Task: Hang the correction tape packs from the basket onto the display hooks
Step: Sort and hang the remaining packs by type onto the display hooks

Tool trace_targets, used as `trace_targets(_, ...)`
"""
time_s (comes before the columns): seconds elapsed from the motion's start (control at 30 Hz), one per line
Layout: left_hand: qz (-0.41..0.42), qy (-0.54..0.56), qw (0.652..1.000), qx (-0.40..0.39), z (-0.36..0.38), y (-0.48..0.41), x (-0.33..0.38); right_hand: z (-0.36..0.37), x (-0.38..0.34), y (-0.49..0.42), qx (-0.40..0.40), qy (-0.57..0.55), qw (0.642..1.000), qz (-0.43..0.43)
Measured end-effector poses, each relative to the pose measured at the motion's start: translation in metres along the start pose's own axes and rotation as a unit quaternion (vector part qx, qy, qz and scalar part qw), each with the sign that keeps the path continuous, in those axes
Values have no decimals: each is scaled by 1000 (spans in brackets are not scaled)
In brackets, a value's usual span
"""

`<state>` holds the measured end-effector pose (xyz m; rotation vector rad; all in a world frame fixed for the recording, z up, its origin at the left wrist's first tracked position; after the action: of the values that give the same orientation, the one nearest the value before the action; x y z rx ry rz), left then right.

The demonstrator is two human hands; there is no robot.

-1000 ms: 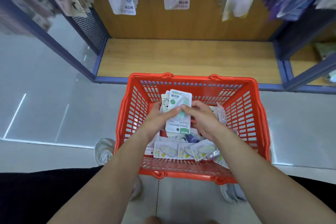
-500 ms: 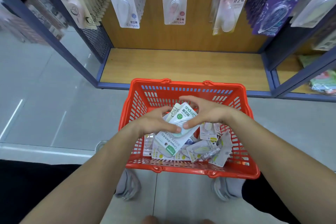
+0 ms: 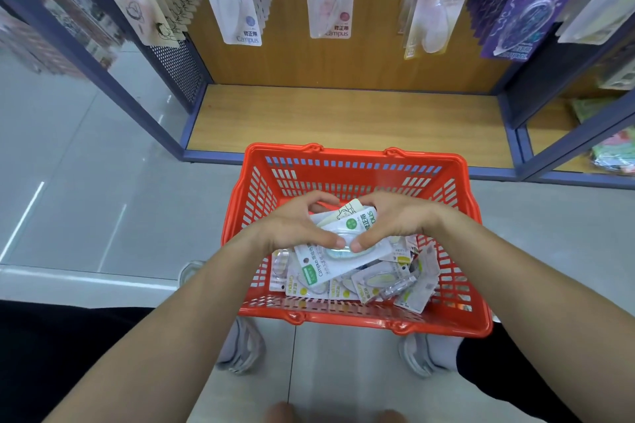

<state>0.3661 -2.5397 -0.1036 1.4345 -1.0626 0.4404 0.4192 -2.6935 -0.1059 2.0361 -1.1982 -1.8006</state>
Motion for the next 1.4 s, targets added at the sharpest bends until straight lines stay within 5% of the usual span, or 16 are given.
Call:
trace_targets(0.27,60,85,976,191,-22,-11,-1,-6,17,-6,106,-77,991,11)
trace_targets(0.6,96,-11,988,119,-2,-15,19,15,3,-6,13,-7,1000,-2)
trace_targets(0.9,91,49,977,185,-18,-20,24,18,3,-6,118,-163,979,-24)
trace_targets(1.03,67,180,951,242,-25,-12,25,12,6,-7,178,-241,954,-23)
trace_targets(1.23,36,252,951,177,-15,5,41,4,-31,7,213,-335,914,-89)
trace_targets(1.4,67,276,935,211,-32,29,66,-4,-75,27,272,-327,894,-139)
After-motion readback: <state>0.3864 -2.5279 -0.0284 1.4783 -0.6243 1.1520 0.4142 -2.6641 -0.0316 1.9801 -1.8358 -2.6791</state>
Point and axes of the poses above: each hand's wrist, its own y-axis away from the middle knuckle, its own z-axis out of the palm, x = y × z, the point moved 7 cm from there along -y, towards the middle knuckle, and after that the axes turned 4 degrees about x, right-handed, at the moved point
